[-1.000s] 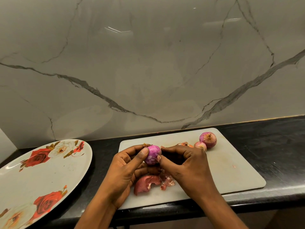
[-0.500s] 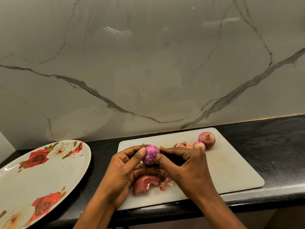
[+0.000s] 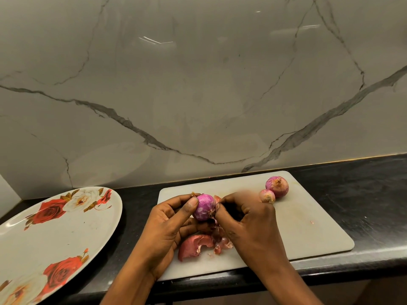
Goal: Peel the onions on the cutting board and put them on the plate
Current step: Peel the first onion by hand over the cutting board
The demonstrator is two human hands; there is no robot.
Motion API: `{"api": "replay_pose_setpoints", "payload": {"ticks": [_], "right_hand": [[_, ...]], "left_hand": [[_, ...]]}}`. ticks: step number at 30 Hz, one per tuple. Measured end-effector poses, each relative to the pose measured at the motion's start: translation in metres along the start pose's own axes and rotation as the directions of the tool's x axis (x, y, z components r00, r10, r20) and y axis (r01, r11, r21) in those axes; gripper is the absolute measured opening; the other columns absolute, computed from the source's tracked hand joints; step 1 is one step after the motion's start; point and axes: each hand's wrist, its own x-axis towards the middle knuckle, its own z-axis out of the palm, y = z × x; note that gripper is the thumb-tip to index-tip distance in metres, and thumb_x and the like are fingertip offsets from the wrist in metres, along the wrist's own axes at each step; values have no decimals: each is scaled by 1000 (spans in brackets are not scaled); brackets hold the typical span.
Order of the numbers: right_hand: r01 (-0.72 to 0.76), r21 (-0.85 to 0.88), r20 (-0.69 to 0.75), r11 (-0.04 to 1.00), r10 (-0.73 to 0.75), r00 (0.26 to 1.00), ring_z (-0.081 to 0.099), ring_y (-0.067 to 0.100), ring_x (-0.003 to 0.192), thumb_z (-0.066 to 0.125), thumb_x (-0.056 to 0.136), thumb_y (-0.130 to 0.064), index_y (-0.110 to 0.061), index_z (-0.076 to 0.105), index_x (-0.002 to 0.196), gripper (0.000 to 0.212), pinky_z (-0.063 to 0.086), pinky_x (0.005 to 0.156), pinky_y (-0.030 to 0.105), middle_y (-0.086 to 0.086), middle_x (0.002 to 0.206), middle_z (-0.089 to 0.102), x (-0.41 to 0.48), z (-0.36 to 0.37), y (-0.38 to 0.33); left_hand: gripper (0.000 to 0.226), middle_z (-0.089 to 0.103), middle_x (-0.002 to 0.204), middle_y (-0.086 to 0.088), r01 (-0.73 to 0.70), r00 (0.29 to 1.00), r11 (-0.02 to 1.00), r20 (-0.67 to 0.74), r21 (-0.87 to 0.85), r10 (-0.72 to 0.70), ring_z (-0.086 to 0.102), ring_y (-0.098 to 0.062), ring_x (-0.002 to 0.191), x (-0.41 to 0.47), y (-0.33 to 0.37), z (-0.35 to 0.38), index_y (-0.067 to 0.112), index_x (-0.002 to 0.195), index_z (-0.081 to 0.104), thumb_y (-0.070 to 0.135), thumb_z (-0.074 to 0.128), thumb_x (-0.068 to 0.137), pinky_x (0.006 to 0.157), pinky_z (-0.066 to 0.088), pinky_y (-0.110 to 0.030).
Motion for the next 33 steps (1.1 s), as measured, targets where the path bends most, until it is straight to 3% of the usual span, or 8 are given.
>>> {"api": "replay_pose_setpoints", "payload": {"ticks": [10, 16, 21, 28, 33], "right_hand": [[-119, 100, -39, 988, 123, 992, 73, 0, 76, 76, 91, -24, -29, 78, 88, 6, 59, 67, 17, -21, 77, 73, 2, -1, 3], [-30, 142, 6, 989, 29, 1000, 73, -7, 90, 81, 90, -23, -33, 80, 106, 19, 59, 76, 12, -24, 93, 77, -1, -2, -3], [47, 79, -11, 996, -46, 999, 73, -9, 87, 80, 91, -18, -31, 79, 111, 24, 59, 75, 11, -28, 93, 75, -3, -2, -6], [68, -108, 3, 992, -68, 998, 70, -1, 78, 71, 95, -27, -24, 79, 98, 10, 58, 67, 14, -16, 81, 73, -4, 2, -4], [-47, -17, -45, 999, 46, 998, 70, 6, 72, 73, 92, -17, -25, 77, 82, 13, 56, 61, 26, -12, 70, 71, 2, 0, 0]], "left_hand": [[44, 74, 121, -26, 21, 999, 999, -23, -43, -22, 74, -44, 110, 2, -1, -4, 0, 131, 66, 19, 67, 91, 88, 65, -44], [43, 74, 122, -24, -6, 1000, 1000, -24, -24, 5, 74, -42, 110, 1, -2, -3, 2, 131, 67, 17, 68, 92, 84, 66, -40], [40, 76, 120, -20, -28, 999, 1000, -38, 1, 28, 76, -38, 107, 0, -1, -1, 4, 128, 69, 17, 70, 90, 79, 66, -34], [44, 78, 115, -16, -61, 997, 995, -41, 76, 65, 78, -35, 102, -2, -1, 3, 4, 122, 71, 18, 75, 81, 73, 66, -33], [42, 76, 119, -22, -25, 1000, 999, -5, 33, 25, 75, -42, 107, -2, 0, 0, 2, 127, 68, 16, 69, 88, 81, 67, -39]]}}
